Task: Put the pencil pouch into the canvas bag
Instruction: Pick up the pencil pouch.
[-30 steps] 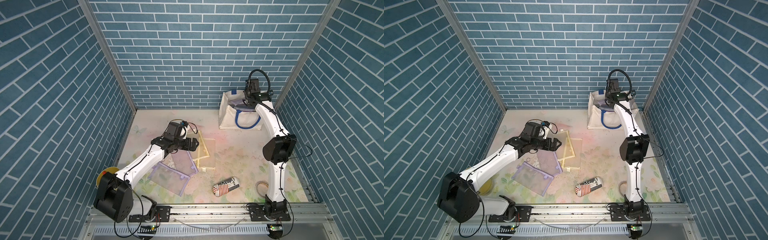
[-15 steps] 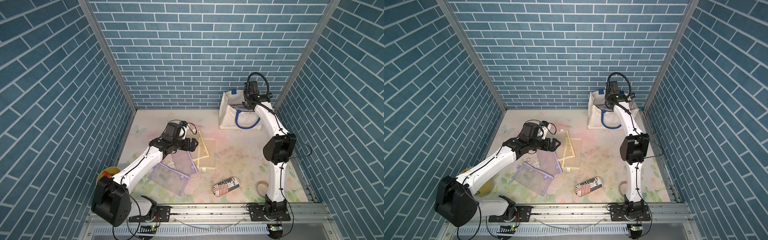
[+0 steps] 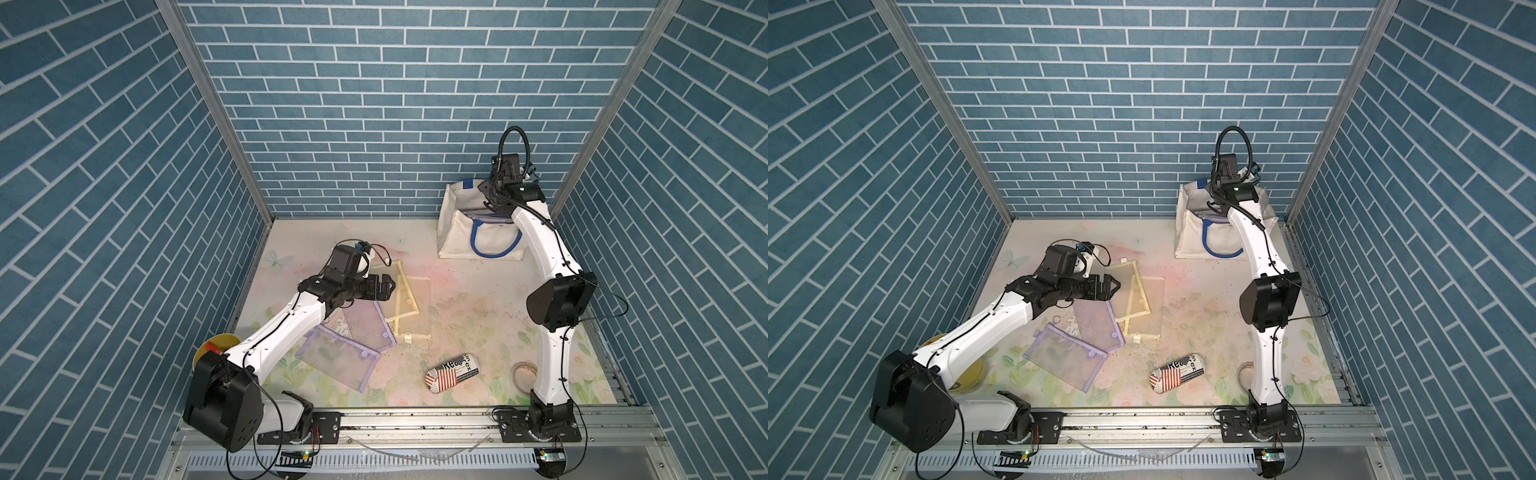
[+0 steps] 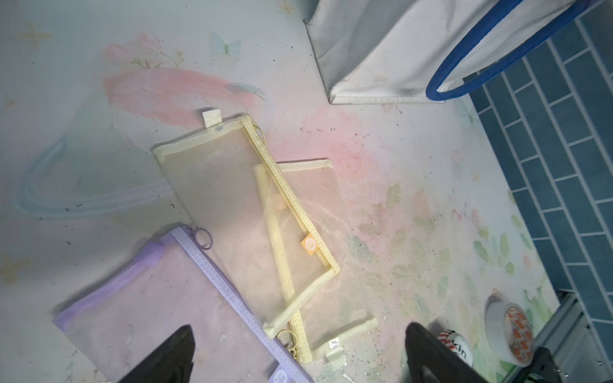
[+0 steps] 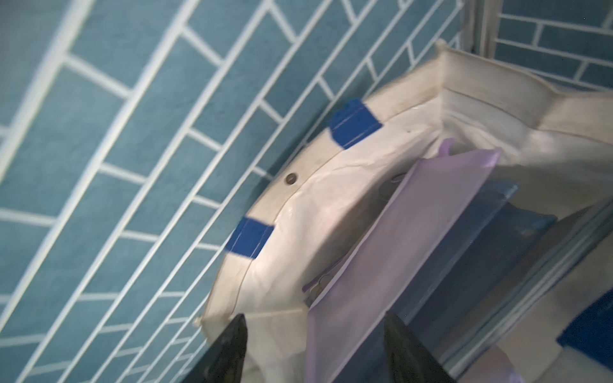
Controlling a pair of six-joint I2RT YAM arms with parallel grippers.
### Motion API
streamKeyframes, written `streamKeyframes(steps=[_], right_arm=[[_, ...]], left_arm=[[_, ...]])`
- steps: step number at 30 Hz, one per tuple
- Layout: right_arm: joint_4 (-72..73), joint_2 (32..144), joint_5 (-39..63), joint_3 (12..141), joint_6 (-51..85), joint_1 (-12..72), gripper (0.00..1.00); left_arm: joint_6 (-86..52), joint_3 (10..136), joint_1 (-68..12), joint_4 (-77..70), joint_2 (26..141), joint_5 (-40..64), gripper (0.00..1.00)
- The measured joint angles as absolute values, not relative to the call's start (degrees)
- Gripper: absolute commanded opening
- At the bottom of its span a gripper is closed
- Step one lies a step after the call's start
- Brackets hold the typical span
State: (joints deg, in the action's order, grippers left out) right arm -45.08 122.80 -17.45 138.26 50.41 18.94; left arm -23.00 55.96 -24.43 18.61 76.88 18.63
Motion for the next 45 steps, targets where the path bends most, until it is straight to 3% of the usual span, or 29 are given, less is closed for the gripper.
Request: streamKeyframes(steps=[3, 8, 12, 23, 29, 35, 45], right_arm=[[-47.07, 118.56, -14.35, 136.14, 42.74, 24.43, 0.63], [-44.38, 109.03, -3.14, 118.67, 39.03, 33.3, 0.61], [-43.66, 112.84, 8.12, 113.71, 39.05, 34.7, 0.6], [-41.85, 132.77, 35.83, 118.52, 38.96, 41.65, 0.59], [-41.98, 141.21, 45.56, 127.22, 38.87, 46.26, 0.57], [-44.62, 146.28, 49.54, 135.35, 37.45, 47.35, 0.55], [-48.53, 147.35, 51.88, 136.11, 34.94, 49.12, 0.53]], left_arm=[[-26.83, 53.91, -22.06, 16.78, 79.2, 21.45, 0.99], [-30.28, 52.03, -17.8, 18.04, 82.96, 24.32, 0.96], [-31.22, 50.41, -15.11, 22.74, 81.36, 22.72, 0.92], [-37.3, 39.29, -14.9, 39.92, 60.38, 13.41, 0.93], [-41.21, 35.05, -14.85, 43.29, 57.01, 12.38, 0.96], [-43.92, 31.88, -14.85, 46.13, 52.49, 12.32, 0.97], [-46.44, 26.65, -14.81, 43.38, 54.96, 16.38, 0.98]])
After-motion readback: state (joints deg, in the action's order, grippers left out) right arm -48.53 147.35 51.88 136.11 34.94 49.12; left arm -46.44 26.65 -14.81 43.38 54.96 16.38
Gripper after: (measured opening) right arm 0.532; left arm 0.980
